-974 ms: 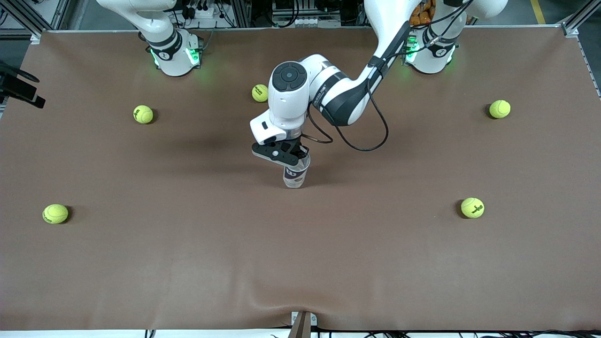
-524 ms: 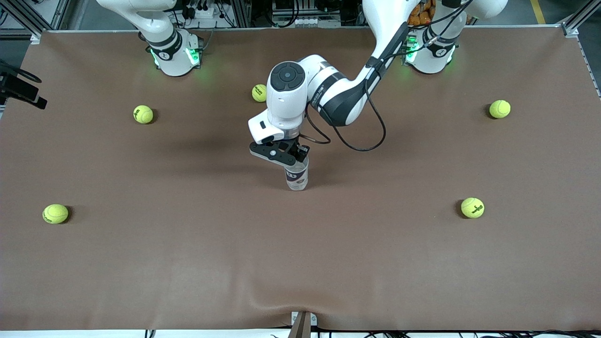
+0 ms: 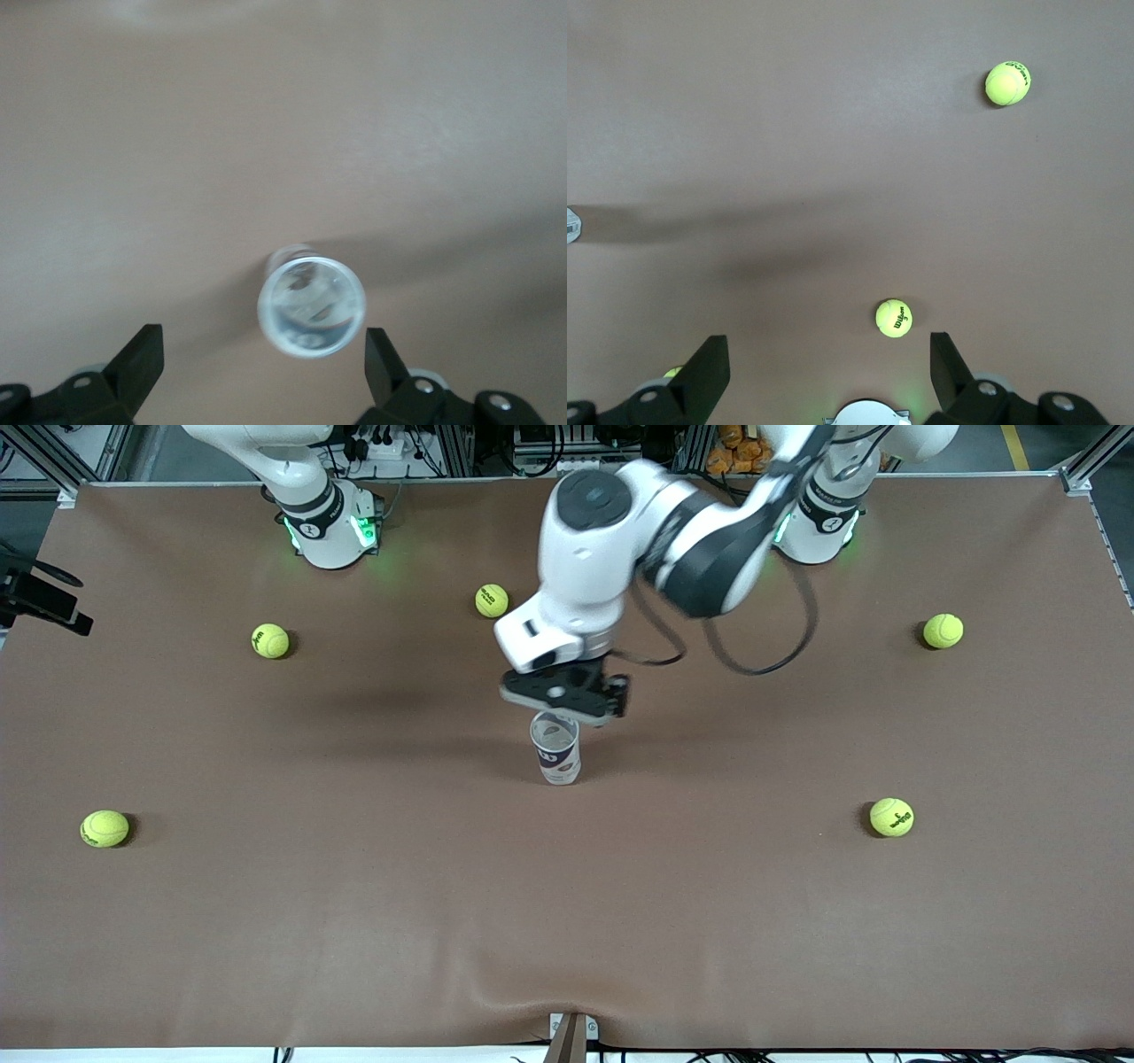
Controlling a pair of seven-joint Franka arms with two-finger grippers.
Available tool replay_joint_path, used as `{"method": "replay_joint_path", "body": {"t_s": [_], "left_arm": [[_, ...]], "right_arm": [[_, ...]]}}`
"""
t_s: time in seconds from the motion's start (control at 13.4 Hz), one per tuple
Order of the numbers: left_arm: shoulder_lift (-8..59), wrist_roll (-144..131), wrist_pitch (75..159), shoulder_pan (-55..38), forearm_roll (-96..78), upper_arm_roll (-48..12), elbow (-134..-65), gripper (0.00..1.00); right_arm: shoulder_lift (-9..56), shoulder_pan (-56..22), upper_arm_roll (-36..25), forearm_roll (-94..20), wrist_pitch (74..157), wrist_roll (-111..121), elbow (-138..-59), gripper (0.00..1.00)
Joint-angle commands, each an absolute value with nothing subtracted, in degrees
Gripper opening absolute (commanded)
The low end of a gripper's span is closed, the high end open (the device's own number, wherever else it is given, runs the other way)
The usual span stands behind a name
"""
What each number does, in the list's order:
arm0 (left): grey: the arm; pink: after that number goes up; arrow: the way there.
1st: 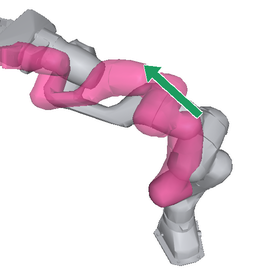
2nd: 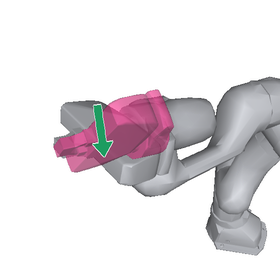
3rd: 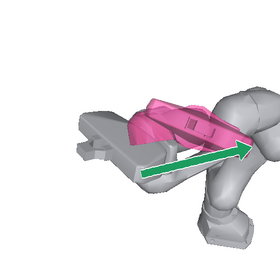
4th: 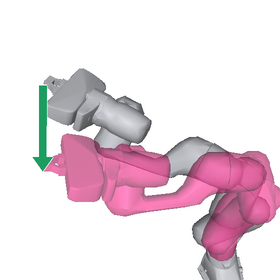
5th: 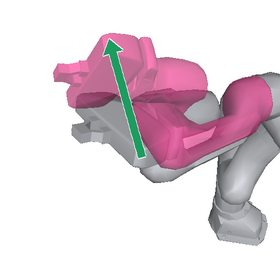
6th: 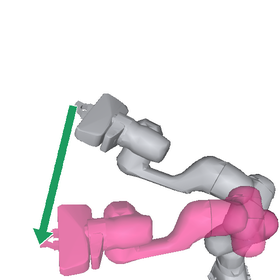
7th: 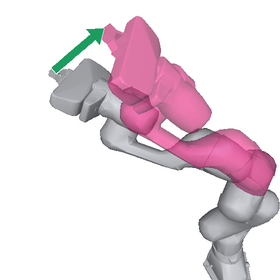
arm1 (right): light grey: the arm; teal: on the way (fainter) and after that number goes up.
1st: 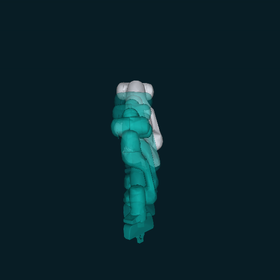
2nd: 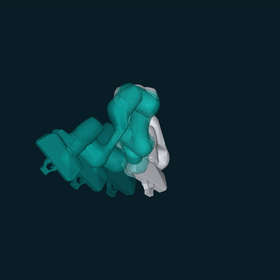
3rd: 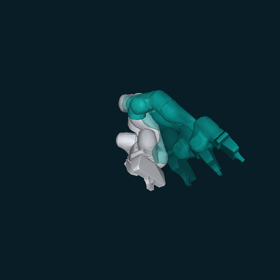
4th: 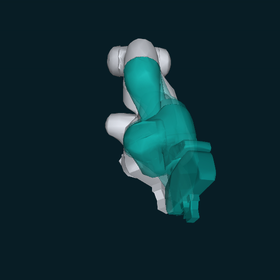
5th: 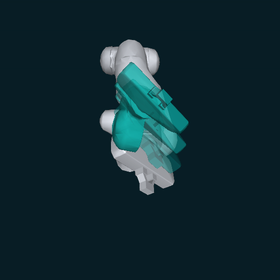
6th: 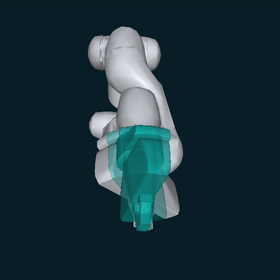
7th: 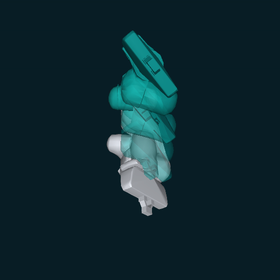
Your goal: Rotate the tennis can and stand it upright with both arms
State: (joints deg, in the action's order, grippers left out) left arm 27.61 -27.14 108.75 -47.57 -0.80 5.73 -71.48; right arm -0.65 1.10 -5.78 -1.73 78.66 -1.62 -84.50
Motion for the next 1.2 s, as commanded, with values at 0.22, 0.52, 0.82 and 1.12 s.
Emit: {"method": "replay_joint_path", "body": {"t_s": [0.22, 0.52, 0.82, 1.12], "left_arm": [[16.5, -26.2, 92.2, -34.1, -0.3, 5.3, -73.7, 1.00], [12.6, -16.2, 83.5, -25.1, 0.4, 5.3, -74.3, 1.00], [7.4, -9.8, 84.4, -17.4, 0.2, 5.1, -79.6, 1.00], [0.2, -8.5, 89.7, -14.4, 0.1, 5.1, -90.6, 1.00]], "right_arm": [[-0.3, 1.8, -5.3, -1.8, 78.7, -1.8, -84.0, 1.00], [-0.2, 1.8, -5.3, -1.9, 78.8, -1.8, -84.1, 1.00], [-0.4, 1.6, -5.3, -1.9, 78.8, -1.8, -84.1, 1.00], [-0.8, 0.9, -5.3, -1.9, 78.6, -1.8, -84.3, 1.00]]}}
